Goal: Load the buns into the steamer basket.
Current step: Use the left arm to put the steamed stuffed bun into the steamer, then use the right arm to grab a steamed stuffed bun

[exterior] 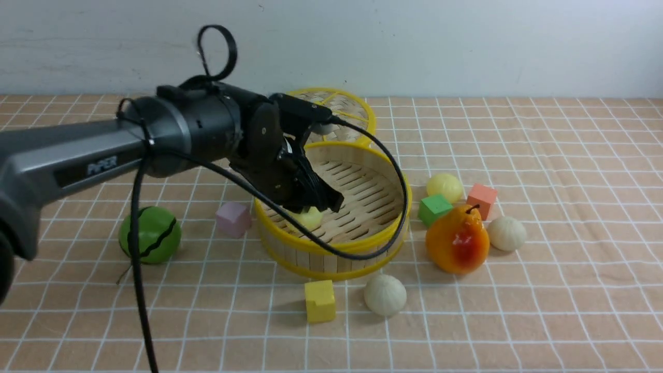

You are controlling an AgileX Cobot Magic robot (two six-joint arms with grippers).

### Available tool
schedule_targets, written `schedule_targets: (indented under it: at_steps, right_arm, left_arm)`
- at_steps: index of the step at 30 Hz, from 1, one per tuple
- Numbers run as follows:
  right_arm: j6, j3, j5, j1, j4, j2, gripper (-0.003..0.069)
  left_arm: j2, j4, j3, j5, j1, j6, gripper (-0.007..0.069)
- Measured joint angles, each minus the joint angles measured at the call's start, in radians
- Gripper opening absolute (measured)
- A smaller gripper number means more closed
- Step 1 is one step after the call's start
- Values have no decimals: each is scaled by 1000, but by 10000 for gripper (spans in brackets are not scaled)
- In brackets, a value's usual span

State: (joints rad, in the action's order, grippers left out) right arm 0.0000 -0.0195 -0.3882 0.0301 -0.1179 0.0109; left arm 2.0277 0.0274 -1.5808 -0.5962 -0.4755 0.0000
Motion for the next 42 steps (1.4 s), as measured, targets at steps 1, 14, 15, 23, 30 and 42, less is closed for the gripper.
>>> schedule_targets:
  at_steps: [1,14,15,23,30,42]
  right_arm:
    - [0,0,0,0,0,0,239]
    - [0,0,0,0,0,0,239]
    - [0,0,0,0,0,0,239]
    - [0,0,0,0,0,0,239]
    - [0,0,0,0,0,0,239]
    - [24,0,16,0,-40,0,239]
  left_arm:
    - [13,0,-22,-27,0,-11,224]
    - [-337,5,-145,-370,0,-198,262]
    - [-416,5,-88,-368,0,-201,137]
    - [-861,3,374,-193,0,-219,-13]
    - [-1377,-3,908,188,0,-230,-13]
    - [-1777,-47,1450,566,0,-232,-13]
